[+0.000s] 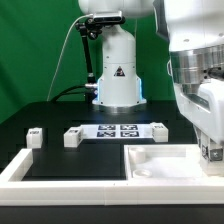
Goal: Assemble one leg
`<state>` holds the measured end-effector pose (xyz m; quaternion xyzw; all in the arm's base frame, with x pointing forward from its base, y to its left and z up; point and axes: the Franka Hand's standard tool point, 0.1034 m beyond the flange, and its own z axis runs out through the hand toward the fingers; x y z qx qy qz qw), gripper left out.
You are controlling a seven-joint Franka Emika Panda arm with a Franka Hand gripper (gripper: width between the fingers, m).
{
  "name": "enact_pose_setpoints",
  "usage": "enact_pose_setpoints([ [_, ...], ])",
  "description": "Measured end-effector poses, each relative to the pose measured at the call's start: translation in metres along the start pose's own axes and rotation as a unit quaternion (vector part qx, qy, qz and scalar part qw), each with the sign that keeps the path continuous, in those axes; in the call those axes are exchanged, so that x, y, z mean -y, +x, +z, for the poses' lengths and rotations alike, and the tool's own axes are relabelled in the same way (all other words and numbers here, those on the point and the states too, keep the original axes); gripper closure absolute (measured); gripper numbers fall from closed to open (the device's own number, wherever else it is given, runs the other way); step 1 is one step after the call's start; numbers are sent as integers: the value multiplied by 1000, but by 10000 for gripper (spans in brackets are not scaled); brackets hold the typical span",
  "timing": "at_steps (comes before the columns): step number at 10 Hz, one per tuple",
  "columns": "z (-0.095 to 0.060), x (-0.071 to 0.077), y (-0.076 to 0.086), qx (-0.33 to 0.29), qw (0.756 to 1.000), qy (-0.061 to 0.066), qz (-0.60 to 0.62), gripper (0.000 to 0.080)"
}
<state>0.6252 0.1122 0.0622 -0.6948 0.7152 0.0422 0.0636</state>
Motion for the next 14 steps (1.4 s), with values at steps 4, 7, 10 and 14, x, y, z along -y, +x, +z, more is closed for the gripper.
enact_pose_setpoints([
  [4,1,0,-1,2,998,0,58,451],
  [7,0,-2,-8,3,1000,-12,-8,174],
  [10,-2,-2,-11,-1,980,-26,-199,151],
  [14,-3,2,-11,-7,910,-33,-414,150],
])
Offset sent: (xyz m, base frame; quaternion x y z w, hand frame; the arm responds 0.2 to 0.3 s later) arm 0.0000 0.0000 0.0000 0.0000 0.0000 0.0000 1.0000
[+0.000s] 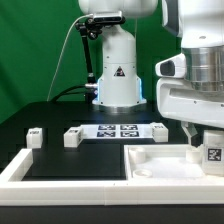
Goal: Assemble one leg
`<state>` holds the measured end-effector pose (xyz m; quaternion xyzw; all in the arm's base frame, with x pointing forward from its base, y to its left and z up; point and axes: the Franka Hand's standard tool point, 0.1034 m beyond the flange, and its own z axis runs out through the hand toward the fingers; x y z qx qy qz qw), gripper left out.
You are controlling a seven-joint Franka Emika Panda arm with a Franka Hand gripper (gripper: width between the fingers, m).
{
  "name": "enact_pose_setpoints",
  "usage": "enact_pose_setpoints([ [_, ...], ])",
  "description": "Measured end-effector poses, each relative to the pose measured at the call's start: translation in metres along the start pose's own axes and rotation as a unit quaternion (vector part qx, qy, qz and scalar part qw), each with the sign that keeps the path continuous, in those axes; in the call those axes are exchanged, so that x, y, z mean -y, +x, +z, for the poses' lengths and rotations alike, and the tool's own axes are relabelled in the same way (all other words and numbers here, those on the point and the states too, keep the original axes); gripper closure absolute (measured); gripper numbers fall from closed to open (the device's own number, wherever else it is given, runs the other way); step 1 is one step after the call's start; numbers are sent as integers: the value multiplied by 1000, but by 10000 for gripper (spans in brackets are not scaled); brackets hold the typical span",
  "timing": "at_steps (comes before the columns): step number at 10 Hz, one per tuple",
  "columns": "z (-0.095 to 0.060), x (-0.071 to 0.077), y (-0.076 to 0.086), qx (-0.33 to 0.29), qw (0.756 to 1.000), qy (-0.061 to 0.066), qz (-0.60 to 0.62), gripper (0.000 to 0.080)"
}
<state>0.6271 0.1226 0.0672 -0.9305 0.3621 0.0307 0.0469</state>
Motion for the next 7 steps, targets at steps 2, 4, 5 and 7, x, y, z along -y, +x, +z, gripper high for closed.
enact_pose_setpoints([
  [2,-1,1,2,-9,995,-3,-103,150],
  [4,-1,1,2,-11,981,-8,-196,150],
  [5,0,-3,6,-10,969,-7,-245,150],
  [7,2,-10,11,-10,955,-10,-295,177],
])
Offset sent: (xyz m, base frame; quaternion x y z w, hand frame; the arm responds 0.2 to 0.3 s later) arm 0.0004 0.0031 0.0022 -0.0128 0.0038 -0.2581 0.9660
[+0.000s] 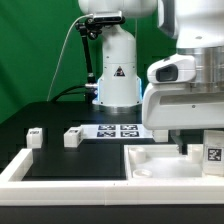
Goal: Assemble one leg
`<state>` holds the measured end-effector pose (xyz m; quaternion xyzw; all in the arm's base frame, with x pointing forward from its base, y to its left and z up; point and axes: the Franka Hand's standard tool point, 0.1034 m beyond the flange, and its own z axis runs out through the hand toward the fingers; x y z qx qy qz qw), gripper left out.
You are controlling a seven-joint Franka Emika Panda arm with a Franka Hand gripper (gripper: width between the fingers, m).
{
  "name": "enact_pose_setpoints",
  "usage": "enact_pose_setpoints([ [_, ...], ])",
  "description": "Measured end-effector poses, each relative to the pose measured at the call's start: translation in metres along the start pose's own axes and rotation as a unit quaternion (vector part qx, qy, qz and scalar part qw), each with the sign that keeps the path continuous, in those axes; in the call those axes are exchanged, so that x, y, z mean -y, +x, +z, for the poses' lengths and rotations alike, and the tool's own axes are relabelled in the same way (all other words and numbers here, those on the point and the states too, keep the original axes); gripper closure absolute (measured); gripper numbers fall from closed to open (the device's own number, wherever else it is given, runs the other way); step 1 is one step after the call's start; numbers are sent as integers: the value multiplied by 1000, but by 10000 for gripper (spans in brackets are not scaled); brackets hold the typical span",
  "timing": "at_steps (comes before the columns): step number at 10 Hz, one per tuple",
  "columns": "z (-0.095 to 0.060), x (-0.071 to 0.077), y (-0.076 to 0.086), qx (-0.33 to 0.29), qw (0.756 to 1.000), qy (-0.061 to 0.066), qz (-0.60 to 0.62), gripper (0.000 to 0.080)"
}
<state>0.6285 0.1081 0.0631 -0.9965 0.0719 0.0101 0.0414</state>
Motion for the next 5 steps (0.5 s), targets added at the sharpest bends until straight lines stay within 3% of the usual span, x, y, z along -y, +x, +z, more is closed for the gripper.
enact_pose_setpoints([
  [1,0,1,0,0,1000,0,2,177],
  [3,0,0,0,0,1000,0,2,513],
  [5,0,0,0,0,1000,0,16,510],
])
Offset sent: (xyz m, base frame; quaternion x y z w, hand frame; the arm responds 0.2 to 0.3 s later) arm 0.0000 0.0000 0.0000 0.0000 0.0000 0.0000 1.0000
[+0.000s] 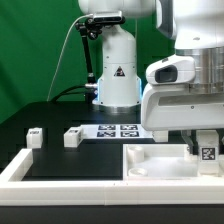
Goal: Assemble one leg
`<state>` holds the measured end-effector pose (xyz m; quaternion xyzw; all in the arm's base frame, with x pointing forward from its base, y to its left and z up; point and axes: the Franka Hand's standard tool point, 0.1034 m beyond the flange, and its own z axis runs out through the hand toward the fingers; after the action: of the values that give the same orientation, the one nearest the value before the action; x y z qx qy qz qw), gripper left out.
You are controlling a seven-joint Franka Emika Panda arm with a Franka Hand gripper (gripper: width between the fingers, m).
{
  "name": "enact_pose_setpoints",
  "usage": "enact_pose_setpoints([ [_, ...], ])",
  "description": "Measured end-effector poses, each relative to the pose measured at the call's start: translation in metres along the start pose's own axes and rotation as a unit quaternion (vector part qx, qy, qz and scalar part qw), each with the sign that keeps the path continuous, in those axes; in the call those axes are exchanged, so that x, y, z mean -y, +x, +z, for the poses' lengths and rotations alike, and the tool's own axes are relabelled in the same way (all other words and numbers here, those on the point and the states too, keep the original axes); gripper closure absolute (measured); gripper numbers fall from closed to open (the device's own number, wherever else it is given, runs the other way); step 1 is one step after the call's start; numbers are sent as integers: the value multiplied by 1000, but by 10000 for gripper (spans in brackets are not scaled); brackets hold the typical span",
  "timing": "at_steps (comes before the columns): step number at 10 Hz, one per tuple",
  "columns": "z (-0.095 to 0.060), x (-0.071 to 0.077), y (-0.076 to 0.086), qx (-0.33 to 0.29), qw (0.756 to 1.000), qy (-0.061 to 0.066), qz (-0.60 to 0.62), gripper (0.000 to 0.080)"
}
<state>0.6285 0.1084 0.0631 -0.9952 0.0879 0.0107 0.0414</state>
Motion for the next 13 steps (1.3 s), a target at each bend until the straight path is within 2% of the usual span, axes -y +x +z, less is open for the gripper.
enact_pose_setpoints([
  [1,0,0,0,0,1000,0,6,510],
  [3,1,-2,-1,8,993,14,121,510],
  [6,2,-5,-1,1,957,34,287,509],
  [10,3,0,-3,0,863,49,503,509],
  [12,4,0,-4,7,785,58,617,509],
  [13,4,0,-4,8,761,57,646,509],
])
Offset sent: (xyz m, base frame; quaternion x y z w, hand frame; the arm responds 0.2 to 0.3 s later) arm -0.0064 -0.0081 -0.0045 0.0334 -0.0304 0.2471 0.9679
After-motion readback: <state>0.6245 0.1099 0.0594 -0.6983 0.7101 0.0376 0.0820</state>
